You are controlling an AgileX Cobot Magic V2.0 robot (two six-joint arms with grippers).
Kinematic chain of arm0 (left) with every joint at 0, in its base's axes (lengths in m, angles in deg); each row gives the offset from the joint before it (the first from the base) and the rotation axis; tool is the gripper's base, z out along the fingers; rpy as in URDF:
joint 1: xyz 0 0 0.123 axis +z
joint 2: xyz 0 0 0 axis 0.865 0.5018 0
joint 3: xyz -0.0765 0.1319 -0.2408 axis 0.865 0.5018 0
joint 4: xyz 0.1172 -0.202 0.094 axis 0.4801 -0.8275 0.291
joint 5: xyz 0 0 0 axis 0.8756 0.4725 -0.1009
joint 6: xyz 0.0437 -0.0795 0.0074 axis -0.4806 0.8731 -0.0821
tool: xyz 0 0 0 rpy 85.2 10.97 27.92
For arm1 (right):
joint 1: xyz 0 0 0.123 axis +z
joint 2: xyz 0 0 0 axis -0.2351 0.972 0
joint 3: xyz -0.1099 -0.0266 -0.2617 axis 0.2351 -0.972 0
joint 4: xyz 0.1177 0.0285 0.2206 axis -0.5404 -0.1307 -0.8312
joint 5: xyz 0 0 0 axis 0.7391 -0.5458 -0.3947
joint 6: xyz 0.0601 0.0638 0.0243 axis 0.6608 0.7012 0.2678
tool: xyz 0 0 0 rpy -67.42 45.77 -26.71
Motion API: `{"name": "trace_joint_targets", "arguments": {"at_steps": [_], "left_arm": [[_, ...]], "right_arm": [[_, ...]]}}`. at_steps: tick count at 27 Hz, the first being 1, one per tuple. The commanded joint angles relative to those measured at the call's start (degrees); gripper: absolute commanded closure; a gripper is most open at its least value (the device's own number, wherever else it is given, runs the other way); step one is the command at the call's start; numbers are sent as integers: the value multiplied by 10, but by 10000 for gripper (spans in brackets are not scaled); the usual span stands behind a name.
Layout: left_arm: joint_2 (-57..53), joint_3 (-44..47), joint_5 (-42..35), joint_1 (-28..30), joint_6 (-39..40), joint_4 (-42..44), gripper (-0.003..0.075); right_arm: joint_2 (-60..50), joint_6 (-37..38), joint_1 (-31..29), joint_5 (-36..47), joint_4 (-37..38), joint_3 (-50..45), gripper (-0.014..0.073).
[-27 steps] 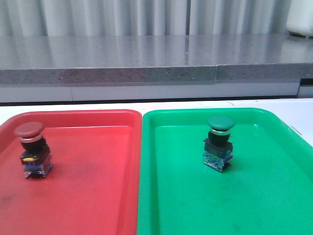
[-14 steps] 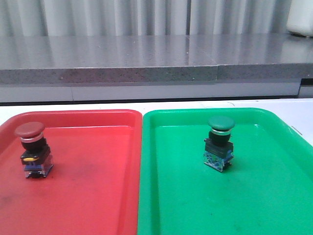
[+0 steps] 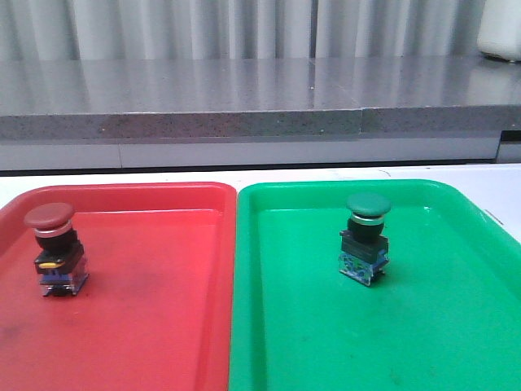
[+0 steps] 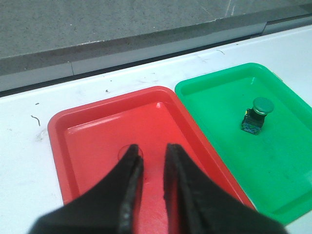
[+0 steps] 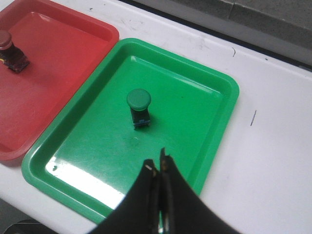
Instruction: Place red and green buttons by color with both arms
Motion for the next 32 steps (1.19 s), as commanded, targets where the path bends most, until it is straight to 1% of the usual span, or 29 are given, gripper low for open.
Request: {"name": "trace_joint_targets", "arguments": {"at_steps": [1,10,12,14,16,18,21,24,26,29,32], "left_arm": [[2,-15,-37,-5,-1,-4,740],[2,-15,-37,-5,-1,-4,740],[-16,-3,-50,-11,-1,-8,740],[-35,15,-65,-4,-1,-9,740],[-58,42,-84,20,-1,-9,740],[-87,82,-111,57,-1,-9,740],[-141,151,-183,113,-1,-8,740],[-205,244,-266,169,-1,-8,740],[-251,299,-292,197,-1,-8,740],[-313,359,-299,225,-1,-16,740],[-316,400,-336,233,4,-28,740]], "right_arm": [[0,-1,1,37,0,12,701],[0,-1,1,37,0,12,701],[0,-1,1,37,0,12,701],[0,-1,1,37,0,12,701],[0,-1,1,37,0,12,701],[0,-1,1,37,0,12,701],[0,-1,1,37,0,12,701],[0,-1,1,37,0,12,701],[0,-1,1,37,0,12,701],[0,-1,1,37,0,12,701],[0,-1,1,36,0,12,701]]}}
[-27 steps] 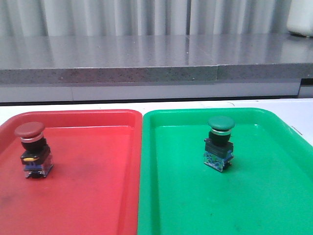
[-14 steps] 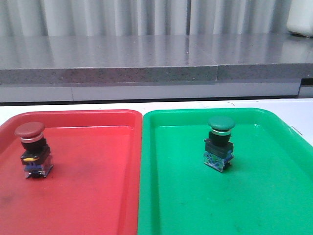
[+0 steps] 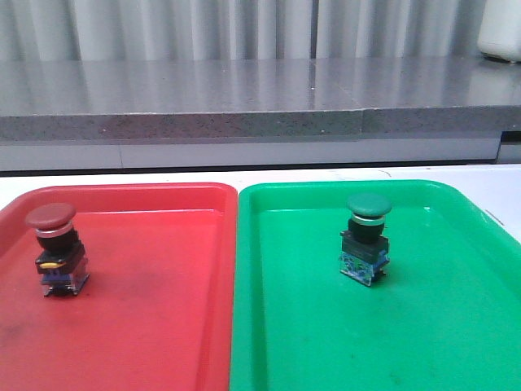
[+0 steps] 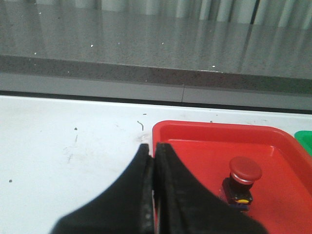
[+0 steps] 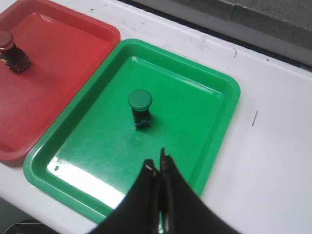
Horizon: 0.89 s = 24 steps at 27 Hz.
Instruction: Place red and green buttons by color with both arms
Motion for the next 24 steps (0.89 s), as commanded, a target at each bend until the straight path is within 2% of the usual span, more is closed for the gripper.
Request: {"name": "trace_joint_targets", "arguments": {"at_steps": [1,5,10,15,24], "left_arm": [[-10,14,-80,2,16,-12,740],[-10,34,-113,-11,79,58,740],[-10,82,-211,-16,80,64,740],[-10,80,-215,-21,80,84,740],[-10,80,-214,-21,80,64,740]], "right_arm": [[0,-1,1,37,2,12,701],[0,-1,1,37,2,12,701],[0,-1,1,37,2,12,701],[0,-1,1,37,2,12,701],[0,-1,1,37,2,12,701]]}}
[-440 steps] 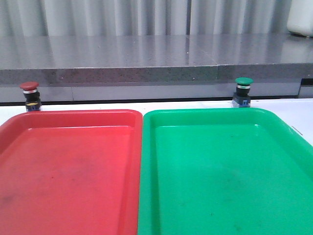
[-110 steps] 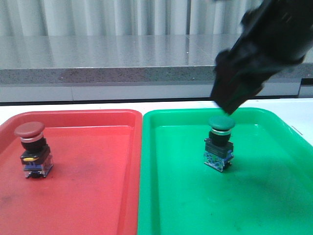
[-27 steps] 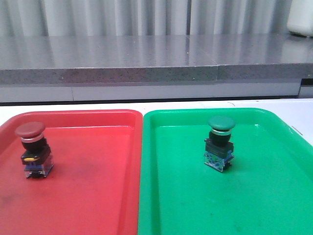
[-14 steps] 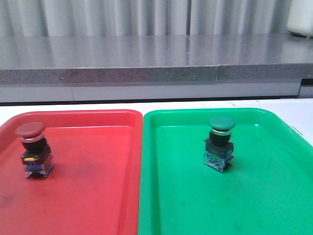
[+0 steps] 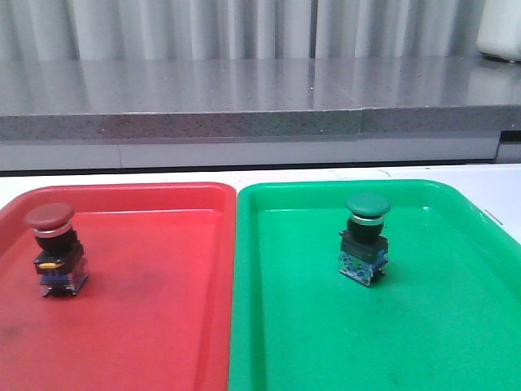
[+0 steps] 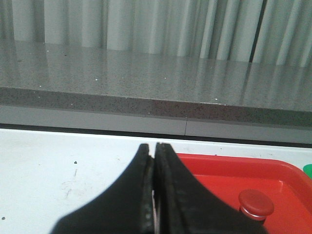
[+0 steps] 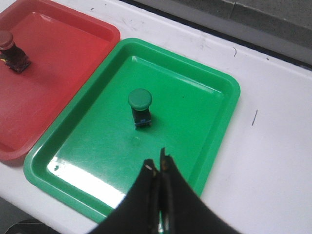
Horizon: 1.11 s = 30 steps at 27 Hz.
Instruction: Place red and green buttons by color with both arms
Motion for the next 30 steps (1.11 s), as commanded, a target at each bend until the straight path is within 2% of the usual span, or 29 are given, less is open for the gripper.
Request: {"name": "trace_joint_targets", "arguments": {"at_steps": [1,11,30], "left_arm": [[-10,13,-51,-4,5,-21,740],[-10,13,-49,-4,-20,-15,740],[-10,13,-49,-21,-20,-15,740]], "right_arm": [[0,-1,1,37,2,12,701],[0,-1,1,37,2,12,701],[0,-1,1,37,2,12,701]]}}
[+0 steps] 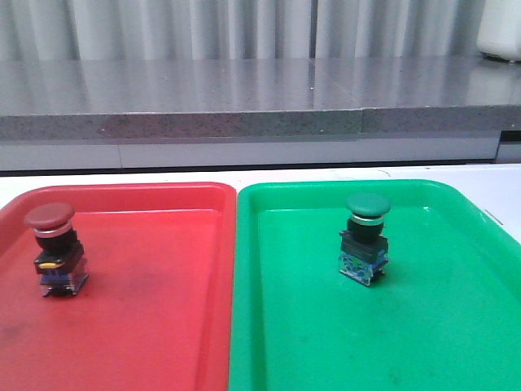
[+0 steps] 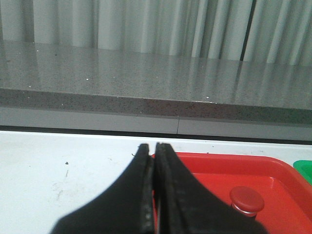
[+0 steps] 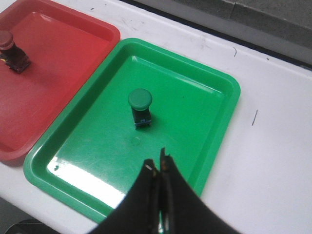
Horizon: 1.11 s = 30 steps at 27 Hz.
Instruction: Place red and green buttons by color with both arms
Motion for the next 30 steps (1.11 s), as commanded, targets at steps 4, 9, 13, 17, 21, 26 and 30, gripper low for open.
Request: {"name": "trace_joint_targets", "arguments": {"at_steps": [4,9,13,17,21,26,30], "left_arm": [[-10,13,-49,-3,-1,0,740],[-10,13,-49,-3,-1,0,740],[-10,13,-49,-3,-1,0,740],[-10,13,-49,-3,-1,0,740],[-10,13,-49,-3,-1,0,740],[-10,13,-49,-3,-1,0,740],[-10,13,-49,-3,-1,0,740]], "right_arm": [[0,-1,1,37,2,12,701],[0,-1,1,37,2,12,701],[0,-1,1,37,2,12,701],[0,-1,1,37,2,12,701],[-7,-1,-1,36,7,11,701],[-61,-48,-73,92,-7,-33,697],[-142,-115,-151,190,-57,-132,697]]}}
